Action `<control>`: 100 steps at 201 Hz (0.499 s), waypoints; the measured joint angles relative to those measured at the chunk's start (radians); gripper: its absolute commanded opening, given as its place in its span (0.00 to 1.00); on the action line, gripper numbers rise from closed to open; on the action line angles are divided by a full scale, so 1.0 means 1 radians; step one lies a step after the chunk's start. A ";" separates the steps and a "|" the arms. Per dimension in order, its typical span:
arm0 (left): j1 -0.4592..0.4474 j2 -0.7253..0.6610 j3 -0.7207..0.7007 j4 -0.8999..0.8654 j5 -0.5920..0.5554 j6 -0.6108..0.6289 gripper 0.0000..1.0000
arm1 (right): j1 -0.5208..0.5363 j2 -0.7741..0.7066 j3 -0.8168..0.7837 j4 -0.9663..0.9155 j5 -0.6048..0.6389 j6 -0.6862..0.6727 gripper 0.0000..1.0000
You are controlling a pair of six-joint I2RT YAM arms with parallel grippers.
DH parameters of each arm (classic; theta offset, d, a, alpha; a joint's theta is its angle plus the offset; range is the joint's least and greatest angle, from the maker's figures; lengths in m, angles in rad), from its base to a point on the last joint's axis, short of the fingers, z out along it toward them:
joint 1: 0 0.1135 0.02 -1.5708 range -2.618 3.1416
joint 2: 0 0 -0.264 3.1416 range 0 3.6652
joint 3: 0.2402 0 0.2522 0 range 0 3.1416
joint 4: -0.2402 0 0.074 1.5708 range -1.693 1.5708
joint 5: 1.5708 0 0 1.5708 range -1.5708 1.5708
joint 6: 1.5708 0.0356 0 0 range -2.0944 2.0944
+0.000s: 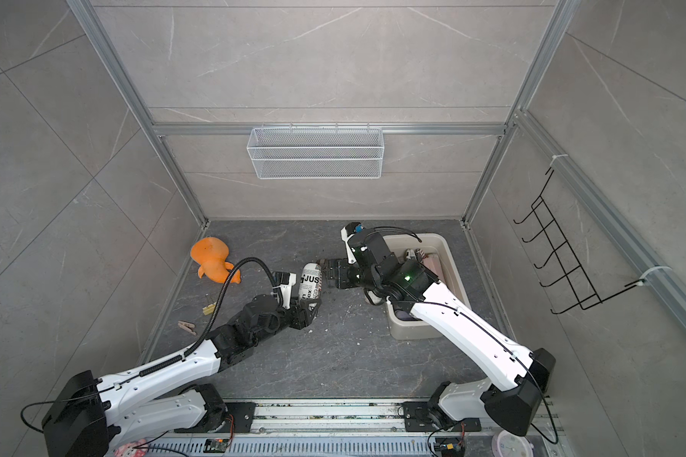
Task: Put the glasses cases into the storage boxes
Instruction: Pick up the glasses case at the center of the board.
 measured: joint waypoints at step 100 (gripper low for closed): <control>0.000 -0.003 -0.003 0.102 0.052 -0.002 0.58 | 0.015 0.164 0.000 0.109 -0.055 0.056 0.58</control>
